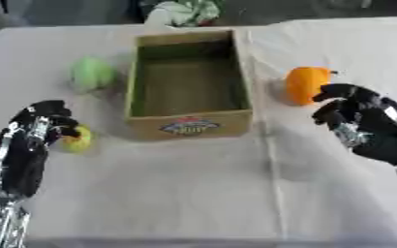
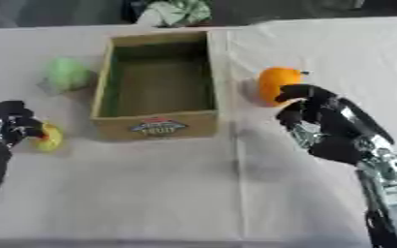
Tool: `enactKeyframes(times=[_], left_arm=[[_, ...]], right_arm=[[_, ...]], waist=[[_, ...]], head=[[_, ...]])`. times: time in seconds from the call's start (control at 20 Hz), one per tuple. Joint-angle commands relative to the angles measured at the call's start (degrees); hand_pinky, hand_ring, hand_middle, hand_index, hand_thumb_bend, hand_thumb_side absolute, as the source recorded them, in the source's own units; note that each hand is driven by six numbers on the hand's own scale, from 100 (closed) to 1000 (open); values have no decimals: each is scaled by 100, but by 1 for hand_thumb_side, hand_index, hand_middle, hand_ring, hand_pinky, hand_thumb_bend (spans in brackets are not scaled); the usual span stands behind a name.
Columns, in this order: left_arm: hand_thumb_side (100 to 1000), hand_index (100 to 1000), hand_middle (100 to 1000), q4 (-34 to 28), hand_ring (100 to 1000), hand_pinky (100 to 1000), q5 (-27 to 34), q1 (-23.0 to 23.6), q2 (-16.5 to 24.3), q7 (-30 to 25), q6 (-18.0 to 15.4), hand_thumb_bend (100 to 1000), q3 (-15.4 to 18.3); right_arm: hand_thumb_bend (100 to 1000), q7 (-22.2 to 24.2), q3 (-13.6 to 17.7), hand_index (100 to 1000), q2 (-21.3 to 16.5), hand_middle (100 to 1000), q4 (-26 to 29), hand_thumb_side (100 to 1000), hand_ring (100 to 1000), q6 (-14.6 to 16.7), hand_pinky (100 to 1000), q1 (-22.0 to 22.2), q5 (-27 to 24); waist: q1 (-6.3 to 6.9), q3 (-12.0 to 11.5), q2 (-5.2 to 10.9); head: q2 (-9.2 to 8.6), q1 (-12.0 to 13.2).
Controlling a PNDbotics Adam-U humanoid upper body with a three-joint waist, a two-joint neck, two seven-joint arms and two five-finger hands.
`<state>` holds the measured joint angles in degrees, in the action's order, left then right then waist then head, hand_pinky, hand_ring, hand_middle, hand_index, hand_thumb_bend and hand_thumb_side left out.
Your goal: Pick up objects on the table and place them in the box.
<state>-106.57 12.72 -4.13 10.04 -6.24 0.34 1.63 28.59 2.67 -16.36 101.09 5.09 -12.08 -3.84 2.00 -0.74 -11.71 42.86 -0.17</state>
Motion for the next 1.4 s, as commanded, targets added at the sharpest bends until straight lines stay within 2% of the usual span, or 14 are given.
enactKeyframes(times=[0.05, 0.3, 0.55, 0.85, 1.0, 1.05, 1.25, 1.4], left_arm=[[501, 695, 569, -88, 586, 558, -35, -44, 74, 31, -2, 100, 56], [471, 696, 571, -145, 588, 557, -238, -71, 298, 87, -16, 100, 131], [433, 706, 580, -262, 596, 562, -872, -106, 804, 131, 9, 100, 261], [368, 743, 607, -397, 615, 603, -2489, -72, 1746, -361, 70, 100, 330], [250, 761, 620, -380, 630, 637, -3454, -130, 2203, -665, 63, 100, 324], [246, 762, 620, -360, 631, 639, -3727, -155, 2306, -726, 53, 100, 304], [192, 776, 629, -154, 642, 661, -4463, -341, 2698, -1008, -45, 100, 112], [219, 788, 636, 107, 648, 673, -4819, -542, 2865, -1156, -107, 100, -56]], right_arm=[[100, -14, 39, 855, -47, 730, 127, 223, 650, 3, 640, -49, -41], [100, -12, 38, 855, -54, 730, 125, 221, 649, 7, 640, -47, -46], [100, -8, 36, 855, -71, 730, 118, 221, 649, 11, 640, -29, -42], [100, -7, 36, 855, -109, 730, 113, 219, 649, 24, 640, -14, -38], [100, -5, 32, 855, -123, 730, 109, 219, 648, 27, 640, -7, -35], [100, -3, 30, 855, -125, 730, 108, 219, 648, 28, 640, -6, -35], [100, 14, 18, 855, -130, 730, 104, 220, 648, 29, 640, -2, -29], [100, 21, 12, 855, -133, 730, 104, 219, 648, 34, 640, -3, -26]], waist=[[-15, -1, 82], [-17, -2, 90], [-3, -13, 111], [19, -34, 133], [33, -37, 144], [36, -37, 146], [47, -24, 151], [46, -7, 148]], head=[[3, -19], [5, -26], [18, -31], [20, -58], [30, -58], [33, -57], [35, -54], [36, -56]])
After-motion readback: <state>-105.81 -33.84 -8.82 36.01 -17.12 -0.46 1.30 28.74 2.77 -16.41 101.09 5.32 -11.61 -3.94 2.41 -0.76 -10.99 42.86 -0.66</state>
